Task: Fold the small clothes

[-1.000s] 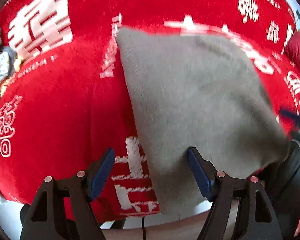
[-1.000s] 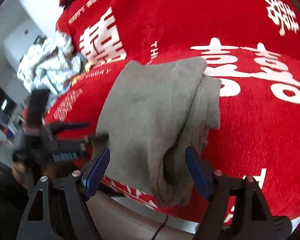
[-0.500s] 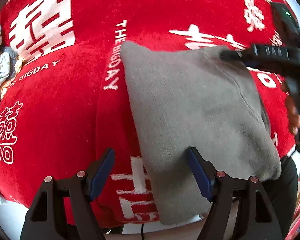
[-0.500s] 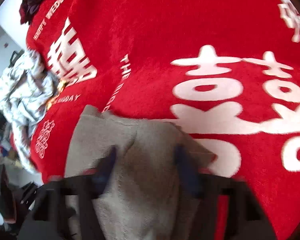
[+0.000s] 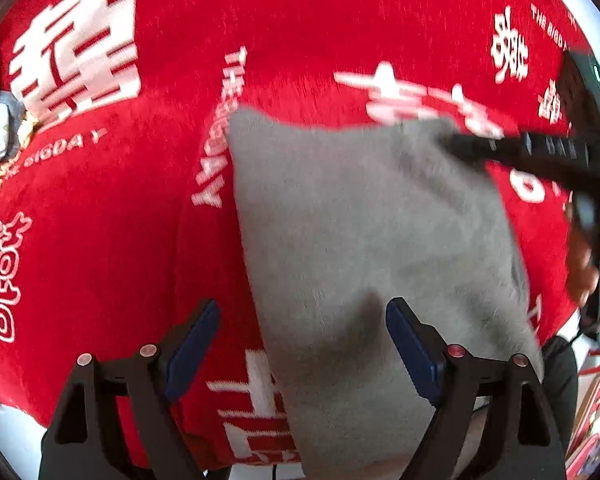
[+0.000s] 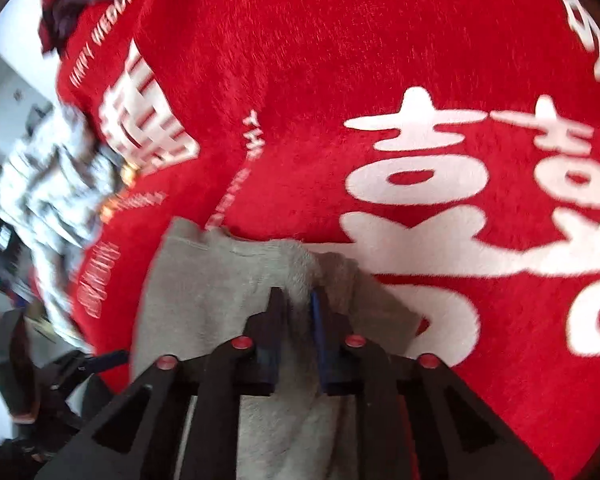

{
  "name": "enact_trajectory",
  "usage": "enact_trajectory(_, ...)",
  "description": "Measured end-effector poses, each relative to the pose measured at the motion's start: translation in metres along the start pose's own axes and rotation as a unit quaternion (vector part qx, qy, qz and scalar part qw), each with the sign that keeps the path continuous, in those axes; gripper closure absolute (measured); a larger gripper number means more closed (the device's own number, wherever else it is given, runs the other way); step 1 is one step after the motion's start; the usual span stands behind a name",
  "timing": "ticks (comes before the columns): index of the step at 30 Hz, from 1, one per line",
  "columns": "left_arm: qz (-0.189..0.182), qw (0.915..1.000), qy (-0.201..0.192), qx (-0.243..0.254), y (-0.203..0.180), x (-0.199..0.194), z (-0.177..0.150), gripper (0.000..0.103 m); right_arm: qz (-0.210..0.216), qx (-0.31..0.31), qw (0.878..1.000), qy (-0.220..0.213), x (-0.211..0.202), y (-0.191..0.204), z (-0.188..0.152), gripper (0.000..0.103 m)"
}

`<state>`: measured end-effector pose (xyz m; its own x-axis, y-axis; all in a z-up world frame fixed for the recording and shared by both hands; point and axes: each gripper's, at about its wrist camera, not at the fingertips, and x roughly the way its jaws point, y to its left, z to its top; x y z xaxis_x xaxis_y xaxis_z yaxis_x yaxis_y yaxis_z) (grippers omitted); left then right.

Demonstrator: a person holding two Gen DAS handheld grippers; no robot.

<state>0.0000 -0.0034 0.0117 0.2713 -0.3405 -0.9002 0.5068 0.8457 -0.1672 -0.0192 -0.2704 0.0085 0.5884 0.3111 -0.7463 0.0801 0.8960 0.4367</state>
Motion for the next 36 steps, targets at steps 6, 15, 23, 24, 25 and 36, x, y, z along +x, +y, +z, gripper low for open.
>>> enact_trajectory(6,0.001,0.9969,0.012,-0.077,0.036,0.016,0.02,0.017,0.007,0.008,1.0,0.005,0.009,0.0,-0.002,0.054)
enact_trajectory(15,-0.001,0.9948,0.025,-0.098,0.044,0.028,0.025,0.017,0.002,-0.051,0.999,-0.014,-0.003,0.027,0.003,0.095)
enact_trajectory(23,0.028,0.9979,0.04,-0.043,0.01,0.044,0.02,0.005,-0.061,-0.041,0.997,0.027,0.026,-0.015,-0.001,0.095)
enact_trajectory(24,0.029,0.9982,0.038,-0.038,0.007,0.043,0.019,0.005,-0.052,-0.029,0.998,0.02,0.024,-0.017,-0.002,0.094)
enact_trajectory(25,0.029,0.9983,0.037,-0.035,0.006,0.042,0.018,0.005,-0.039,-0.011,0.999,0.014,0.019,-0.02,-0.002,0.091)
enact_trajectory(36,0.026,0.9989,0.008,-0.039,0.003,0.011,0.005,0.005,-0.017,-0.028,0.999,-0.004,-0.061,0.025,-0.076,0.035)
